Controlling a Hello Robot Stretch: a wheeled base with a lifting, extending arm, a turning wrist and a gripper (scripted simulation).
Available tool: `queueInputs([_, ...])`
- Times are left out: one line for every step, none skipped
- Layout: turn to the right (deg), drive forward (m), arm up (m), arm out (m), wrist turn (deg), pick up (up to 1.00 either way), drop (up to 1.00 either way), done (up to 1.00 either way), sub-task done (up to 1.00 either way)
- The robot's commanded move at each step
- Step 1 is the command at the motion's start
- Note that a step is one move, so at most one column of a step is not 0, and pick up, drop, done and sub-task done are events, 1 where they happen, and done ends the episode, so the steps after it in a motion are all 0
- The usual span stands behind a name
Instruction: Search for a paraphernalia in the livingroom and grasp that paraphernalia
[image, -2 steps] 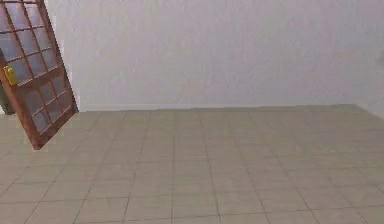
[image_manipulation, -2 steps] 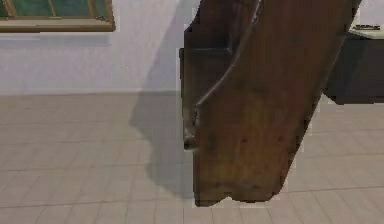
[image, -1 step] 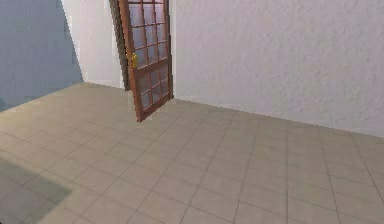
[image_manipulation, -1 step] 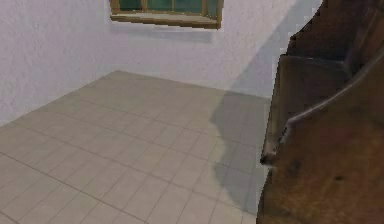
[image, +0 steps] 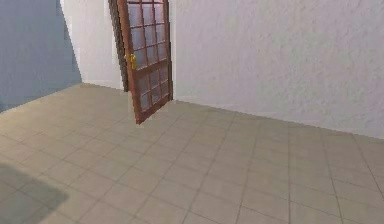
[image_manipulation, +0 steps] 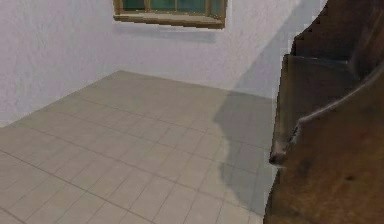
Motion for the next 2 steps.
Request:
queueInputs([-27.0,0.0,0.0,0.0,0.0,0.0,0.0,0.0,0.0])
queueInputs([0.0,1.0,0.0,0.0,0.0,0.0,0.0,0.0,0.0])
